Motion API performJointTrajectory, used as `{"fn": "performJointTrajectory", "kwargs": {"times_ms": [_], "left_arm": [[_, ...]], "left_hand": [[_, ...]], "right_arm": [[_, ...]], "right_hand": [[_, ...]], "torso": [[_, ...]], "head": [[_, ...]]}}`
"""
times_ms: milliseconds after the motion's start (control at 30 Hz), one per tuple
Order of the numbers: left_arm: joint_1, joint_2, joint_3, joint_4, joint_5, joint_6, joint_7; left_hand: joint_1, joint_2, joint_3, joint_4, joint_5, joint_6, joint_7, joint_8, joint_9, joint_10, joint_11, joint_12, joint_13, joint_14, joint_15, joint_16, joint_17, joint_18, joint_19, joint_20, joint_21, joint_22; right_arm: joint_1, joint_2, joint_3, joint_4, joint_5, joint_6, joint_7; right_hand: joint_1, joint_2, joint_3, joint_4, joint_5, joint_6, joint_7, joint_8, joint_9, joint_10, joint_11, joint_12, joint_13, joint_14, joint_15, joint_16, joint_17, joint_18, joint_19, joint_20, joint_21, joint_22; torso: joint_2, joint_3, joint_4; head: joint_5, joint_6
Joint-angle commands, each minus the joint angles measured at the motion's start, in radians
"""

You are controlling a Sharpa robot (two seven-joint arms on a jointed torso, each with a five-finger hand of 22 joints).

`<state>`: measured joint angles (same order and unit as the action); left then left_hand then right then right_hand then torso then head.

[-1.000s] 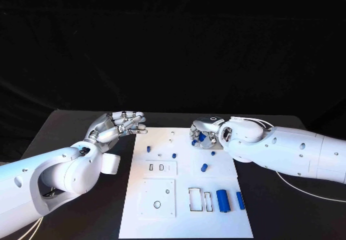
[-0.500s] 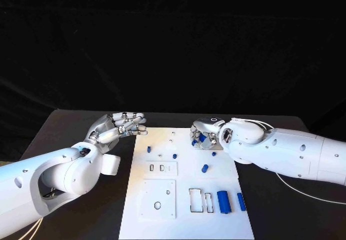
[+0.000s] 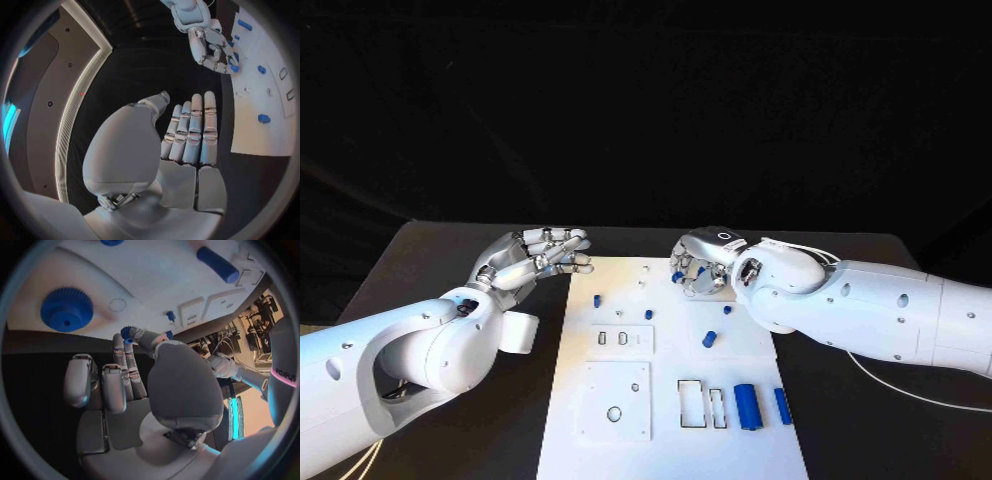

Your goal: Assemble the parts on the task board

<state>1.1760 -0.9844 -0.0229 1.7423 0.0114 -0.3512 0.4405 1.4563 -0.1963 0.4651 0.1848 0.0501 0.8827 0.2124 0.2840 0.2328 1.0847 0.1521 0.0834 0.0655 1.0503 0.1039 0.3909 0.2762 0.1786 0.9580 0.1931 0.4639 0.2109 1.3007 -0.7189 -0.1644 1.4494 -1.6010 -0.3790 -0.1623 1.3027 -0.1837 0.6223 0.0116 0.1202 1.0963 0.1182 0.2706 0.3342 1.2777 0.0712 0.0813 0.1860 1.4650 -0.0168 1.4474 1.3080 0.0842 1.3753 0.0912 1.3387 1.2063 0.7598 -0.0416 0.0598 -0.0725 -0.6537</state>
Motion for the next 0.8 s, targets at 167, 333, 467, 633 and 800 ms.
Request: {"fn": "performJointTrajectory", "kwargs": {"times_ms": [167,333,467,633,800], "left_arm": [[0.001,0.001,0.001,0.001,0.001,0.022,0.002],[0.001,0.002,0.001,0.003,0.001,0.023,0.002],[0.002,0.001,0.001,0.005,0.001,0.023,0.001],[0.002,0.001,0.001,0.006,0.001,0.023,0.001],[0.004,0.001,0.001,0.007,0.0,0.023,0.001]], "left_hand": [[-0.01,-0.002,0.001,-0.003,-0.001,-0.002,0.004,-0.004,-0.001,0.0,0.007,-0.007,0.0,-0.008,-0.002,0.004,0.001,-0.001,-0.007,0.002,0.004,0.002],[-0.01,-0.002,0.001,-0.003,-0.001,-0.002,0.004,-0.004,-0.001,0.0,0.007,-0.007,0.0,-0.008,-0.002,0.004,0.001,-0.001,-0.007,0.002,0.004,0.002],[-0.009,-0.002,0.001,-0.004,-0.001,-0.003,0.004,-0.005,-0.002,-0.001,0.007,-0.008,0.0,-0.009,-0.002,0.004,0.002,-0.001,-0.007,0.002,0.005,0.002],[-0.009,-0.002,0.001,-0.004,-0.001,-0.003,0.004,-0.005,-0.002,-0.001,0.007,-0.008,0.0,-0.009,-0.002,0.004,0.002,-0.001,-0.007,0.002,0.005,0.002],[-0.009,-0.002,0.001,-0.004,-0.001,-0.003,0.004,-0.005,-0.002,-0.001,0.007,-0.008,0.0,-0.009,-0.002,0.004,0.002,-0.001,-0.007,0.002,0.005,0.002]], "right_arm": [[0.001,0.047,0.002,-0.034,-0.021,-0.084,-0.045],[0.002,0.077,0.003,-0.065,-0.017,-0.095,-0.05],[0.003,0.099,0.003,-0.085,-0.007,-0.095,-0.045],[0.003,0.118,0.003,-0.101,-0.001,-0.091,-0.039],[0.002,0.131,0.003,-0.111,0.004,-0.084,-0.032]], "right_hand": [[0.001,0.007,0.004,0.003,0.003,-0.01,-0.002,0.008,0.035,0.024,-0.021,-0.009,0.001,0.059,-0.005,0.008,0.008,-0.008,0.0,-0.006,0.008,0.003],[0.0,0.007,0.005,0.003,0.003,-0.012,-0.001,0.008,0.036,0.023,-0.02,-0.011,0.001,0.06,-0.005,0.009,0.01,-0.008,0.001,-0.006,0.008,0.004],[-0.002,0.006,0.006,0.004,0.003,-0.013,-0.001,0.008,0.037,0.023,-0.019,-0.011,0.001,0.06,-0.005,0.011,0.013,-0.008,0.001,-0.006,0.009,0.005],[-0.002,0.004,0.007,0.003,0.003,-0.016,0.0,0.007,0.039,0.021,-0.019,-0.013,0.0,0.06,-0.004,0.012,0.014,-0.008,0.001,-0.005,0.009,0.006],[-0.003,0.004,0.007,0.002,0.003,-0.017,0.001,0.007,0.04,0.02,-0.018,-0.014,0.0,0.061,-0.004,0.012,0.014,-0.008,0.001,-0.005,0.01,0.006]], "torso": [[0.004,-0.0022,0.0018],[0.005,-0.003,0.0048],[0.006,-0.006,0.0086],[0.008,-0.0075,0.012],[0.008,-0.0086,0.0129]], "head": [[0.004,0.0],[0.004,-0.001],[0.004,-0.004],[0.003,-0.005],[0.004,-0.007]]}}
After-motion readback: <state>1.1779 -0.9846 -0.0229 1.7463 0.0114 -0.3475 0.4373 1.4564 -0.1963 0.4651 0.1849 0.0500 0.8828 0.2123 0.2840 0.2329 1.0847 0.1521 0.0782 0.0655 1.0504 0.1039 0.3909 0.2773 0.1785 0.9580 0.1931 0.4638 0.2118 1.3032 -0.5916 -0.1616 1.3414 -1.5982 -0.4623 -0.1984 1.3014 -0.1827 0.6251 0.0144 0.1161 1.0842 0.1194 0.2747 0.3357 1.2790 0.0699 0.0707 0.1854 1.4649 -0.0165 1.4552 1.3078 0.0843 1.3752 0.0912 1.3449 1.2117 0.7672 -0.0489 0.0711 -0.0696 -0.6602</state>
